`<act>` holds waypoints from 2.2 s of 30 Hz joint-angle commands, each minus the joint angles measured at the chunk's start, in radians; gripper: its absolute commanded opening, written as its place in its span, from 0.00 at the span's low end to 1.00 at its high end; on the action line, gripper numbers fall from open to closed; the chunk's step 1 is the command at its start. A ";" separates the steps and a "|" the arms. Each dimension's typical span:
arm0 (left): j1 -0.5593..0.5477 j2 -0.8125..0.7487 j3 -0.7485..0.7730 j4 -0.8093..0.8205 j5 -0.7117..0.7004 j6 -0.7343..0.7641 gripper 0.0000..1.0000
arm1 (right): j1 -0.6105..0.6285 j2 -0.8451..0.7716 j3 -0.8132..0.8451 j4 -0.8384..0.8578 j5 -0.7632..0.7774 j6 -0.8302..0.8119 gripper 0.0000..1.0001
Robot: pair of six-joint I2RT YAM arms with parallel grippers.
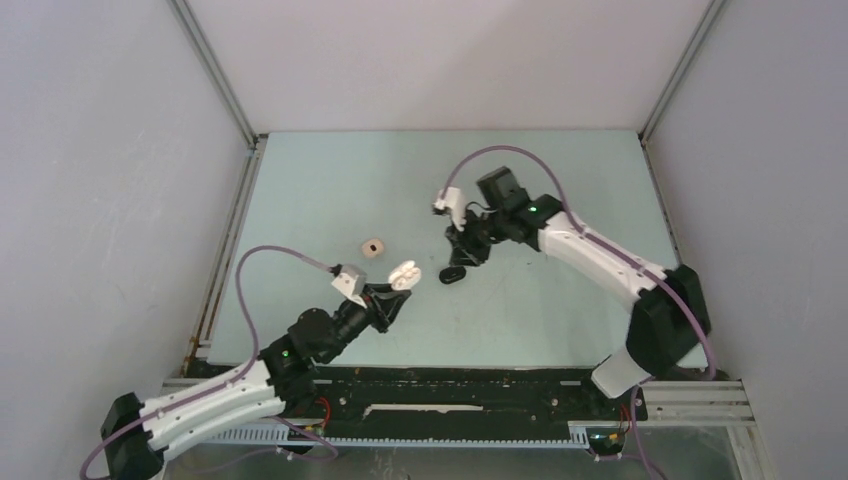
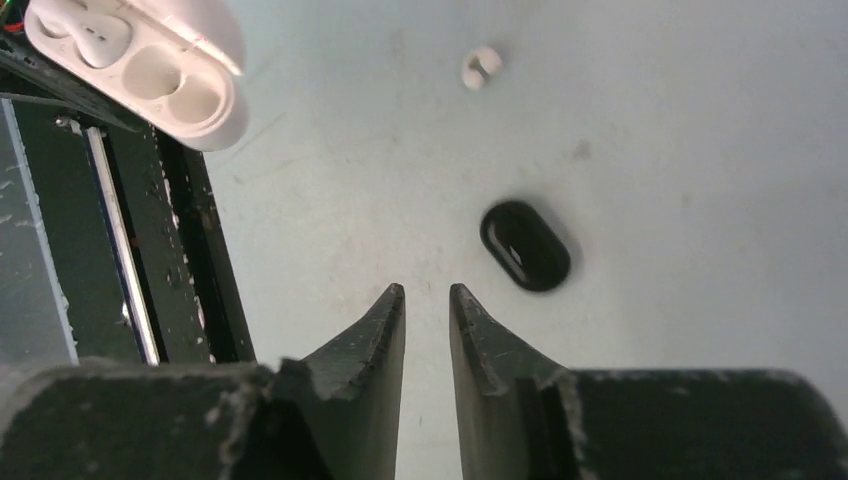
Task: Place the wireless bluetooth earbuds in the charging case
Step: Place the earbud in the charging case, then adjust the earbud at the center of the board.
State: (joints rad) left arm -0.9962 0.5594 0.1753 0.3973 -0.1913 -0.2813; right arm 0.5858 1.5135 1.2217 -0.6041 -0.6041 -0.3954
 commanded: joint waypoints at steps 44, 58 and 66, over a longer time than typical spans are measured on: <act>0.004 -0.464 0.097 -0.810 -0.599 -0.240 0.00 | 0.273 0.818 0.748 -0.182 0.239 0.129 0.23; 0.004 -0.450 0.091 -0.789 -0.582 -0.226 0.00 | 0.272 0.835 0.754 -0.177 0.290 0.114 0.25; 0.004 -0.443 0.089 -0.785 -0.577 -0.223 0.00 | 0.277 0.859 0.778 -0.185 0.333 0.109 0.27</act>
State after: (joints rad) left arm -0.9962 0.1047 0.2398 -0.4290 -0.7723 -0.5152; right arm 0.8619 2.3413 1.9545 -0.7948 -0.3252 -0.2729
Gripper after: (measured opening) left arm 0.299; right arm 0.266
